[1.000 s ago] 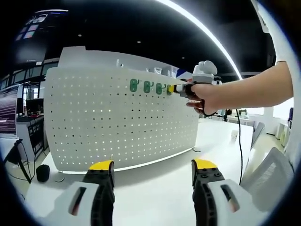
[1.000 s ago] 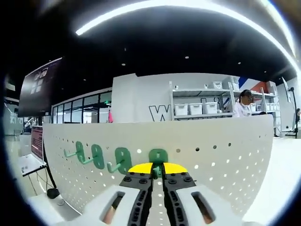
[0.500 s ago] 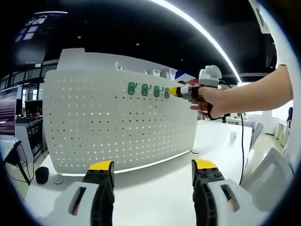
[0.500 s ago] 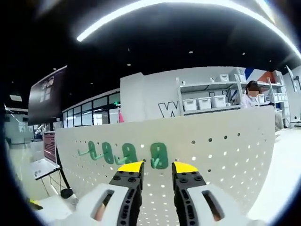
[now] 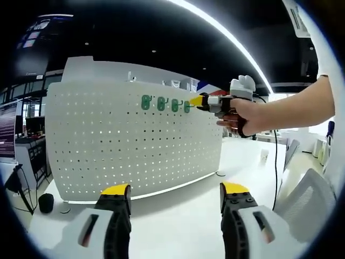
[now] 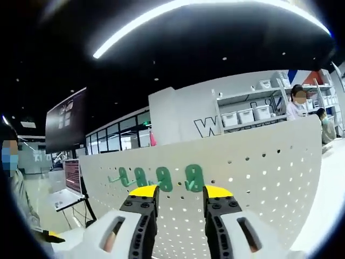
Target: Insert the hook assembly into the mounting plate slot until the hook locks in place.
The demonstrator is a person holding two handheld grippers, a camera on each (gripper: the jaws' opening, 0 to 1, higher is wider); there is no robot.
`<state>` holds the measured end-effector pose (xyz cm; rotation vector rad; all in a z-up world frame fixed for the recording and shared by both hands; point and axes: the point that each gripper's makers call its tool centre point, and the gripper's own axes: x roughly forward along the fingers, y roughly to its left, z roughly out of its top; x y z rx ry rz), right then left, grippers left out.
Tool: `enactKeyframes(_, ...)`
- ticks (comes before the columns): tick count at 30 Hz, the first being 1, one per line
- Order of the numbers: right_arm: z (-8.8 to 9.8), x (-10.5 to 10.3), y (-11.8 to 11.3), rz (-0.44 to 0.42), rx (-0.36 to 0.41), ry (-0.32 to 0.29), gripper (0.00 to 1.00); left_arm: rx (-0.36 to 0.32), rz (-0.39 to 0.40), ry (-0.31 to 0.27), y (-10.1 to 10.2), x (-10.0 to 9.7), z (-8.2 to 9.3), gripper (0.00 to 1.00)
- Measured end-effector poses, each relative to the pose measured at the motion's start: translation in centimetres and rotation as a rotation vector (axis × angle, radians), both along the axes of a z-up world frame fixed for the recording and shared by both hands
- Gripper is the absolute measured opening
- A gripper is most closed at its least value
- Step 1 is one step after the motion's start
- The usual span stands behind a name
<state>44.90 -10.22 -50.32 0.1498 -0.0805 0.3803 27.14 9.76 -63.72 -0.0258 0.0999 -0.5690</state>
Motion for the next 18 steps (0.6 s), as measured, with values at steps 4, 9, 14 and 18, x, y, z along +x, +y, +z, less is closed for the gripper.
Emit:
enactKeyframes(4, 0.2, -1.1, -0.3, 0.035, -0.005, -0.021, 0.32, -0.001, -0.001, -0.003, 0.1, 0.1, 0.3, 0.69)
enactKeyframes(9, -0.3, -2.9, 0.0, 0.097, -0.045, -0.039, 0.34, -0.002, 0.001, -0.007, 0.3, 0.2, 0.6, 0.7)
enactKeyframes(14, -1.4, -4.9, 0.4, 0.151, -0.073, -0.043, 0.37, -0.001, -0.001, -0.009, 0.4, 0.3, 0.7, 0.7)
enactKeyframes(18, -2.2, -6.5, 0.2, 0.183, -0.06, -0.032, 0.4, 0.0, -0.001, -0.018, 0.6, 0.4, 1.1, 0.72)
